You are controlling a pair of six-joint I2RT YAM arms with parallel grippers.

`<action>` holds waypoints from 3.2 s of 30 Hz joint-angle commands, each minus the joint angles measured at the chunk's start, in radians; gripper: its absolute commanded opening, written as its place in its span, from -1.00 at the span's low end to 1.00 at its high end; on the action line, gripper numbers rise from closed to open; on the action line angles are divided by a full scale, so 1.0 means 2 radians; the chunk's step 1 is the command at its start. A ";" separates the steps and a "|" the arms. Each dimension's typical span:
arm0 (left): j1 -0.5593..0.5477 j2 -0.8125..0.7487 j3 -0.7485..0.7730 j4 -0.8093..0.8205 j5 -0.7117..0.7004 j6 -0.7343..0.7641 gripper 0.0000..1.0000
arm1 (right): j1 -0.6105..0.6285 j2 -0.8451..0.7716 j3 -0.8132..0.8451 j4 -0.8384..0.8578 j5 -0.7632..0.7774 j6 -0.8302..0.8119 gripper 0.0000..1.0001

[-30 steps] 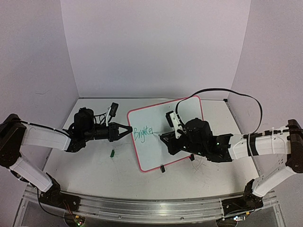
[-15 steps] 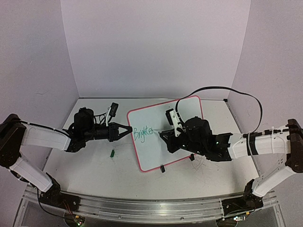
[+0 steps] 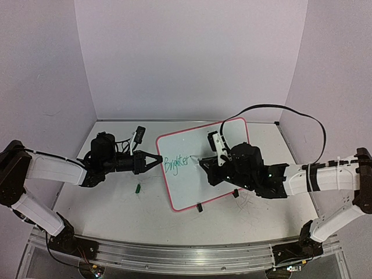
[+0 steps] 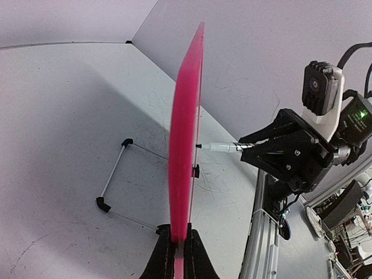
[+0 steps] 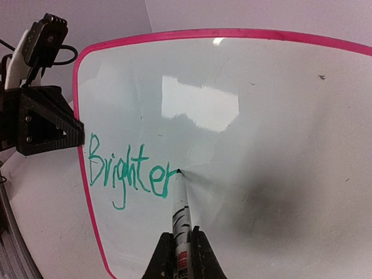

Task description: Write a sentence on the whiteboard

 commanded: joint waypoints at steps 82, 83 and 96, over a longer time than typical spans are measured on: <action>-0.001 -0.015 0.026 -0.026 -0.013 0.025 -1.00 | -0.020 -0.043 0.012 -0.016 -0.034 -0.109 -1.00; -0.001 -0.015 0.026 -0.026 -0.012 0.025 -1.00 | -0.020 -0.040 0.014 -0.016 -0.036 -0.109 -1.00; 0.000 -0.013 0.027 -0.026 -0.010 0.027 -1.00 | -0.020 -0.014 0.036 -0.005 -0.010 -0.106 -1.00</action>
